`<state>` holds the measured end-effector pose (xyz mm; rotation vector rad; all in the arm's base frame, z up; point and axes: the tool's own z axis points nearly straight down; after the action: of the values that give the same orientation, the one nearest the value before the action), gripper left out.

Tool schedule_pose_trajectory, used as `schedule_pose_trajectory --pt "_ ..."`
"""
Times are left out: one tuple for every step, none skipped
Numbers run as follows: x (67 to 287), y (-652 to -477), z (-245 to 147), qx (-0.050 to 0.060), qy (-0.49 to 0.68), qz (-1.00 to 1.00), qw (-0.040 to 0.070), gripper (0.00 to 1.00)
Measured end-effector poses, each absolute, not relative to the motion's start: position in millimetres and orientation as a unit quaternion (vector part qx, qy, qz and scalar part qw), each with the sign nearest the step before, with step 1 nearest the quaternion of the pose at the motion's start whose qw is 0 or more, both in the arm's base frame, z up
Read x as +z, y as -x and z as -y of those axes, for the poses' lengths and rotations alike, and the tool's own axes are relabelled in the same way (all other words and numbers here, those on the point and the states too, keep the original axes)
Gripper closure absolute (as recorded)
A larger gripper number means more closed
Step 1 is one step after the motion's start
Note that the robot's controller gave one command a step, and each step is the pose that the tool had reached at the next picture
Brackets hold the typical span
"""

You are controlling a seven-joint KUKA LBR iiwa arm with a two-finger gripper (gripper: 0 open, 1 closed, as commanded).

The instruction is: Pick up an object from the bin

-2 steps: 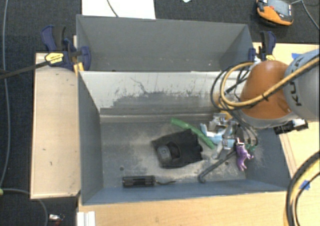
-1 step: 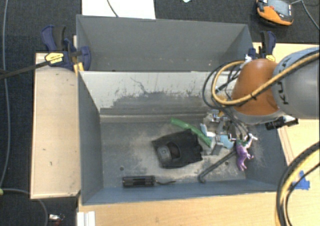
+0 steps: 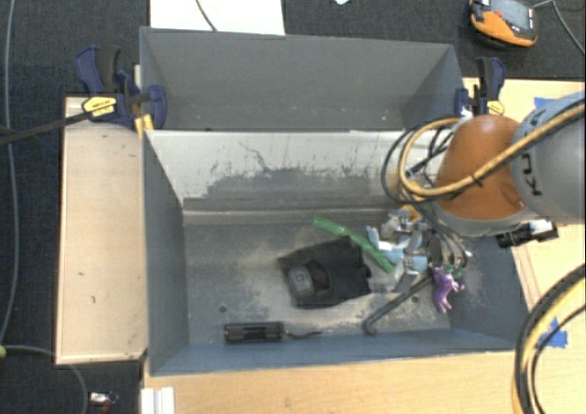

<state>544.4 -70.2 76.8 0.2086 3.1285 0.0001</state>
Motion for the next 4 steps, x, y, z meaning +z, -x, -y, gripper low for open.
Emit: schedule_pose_trajectory --pt "73 -556.2 62 0.001 -0.057 -0.998 0.010 0.00" --pt "77 -547.0 69 0.000 -0.064 -0.998 0.005 1.00" --pt "77 -547.1 69 0.000 -0.064 -0.998 0.005 1.00" --pt "85 -547.6 69 0.000 -0.063 -0.998 0.007 1.00"
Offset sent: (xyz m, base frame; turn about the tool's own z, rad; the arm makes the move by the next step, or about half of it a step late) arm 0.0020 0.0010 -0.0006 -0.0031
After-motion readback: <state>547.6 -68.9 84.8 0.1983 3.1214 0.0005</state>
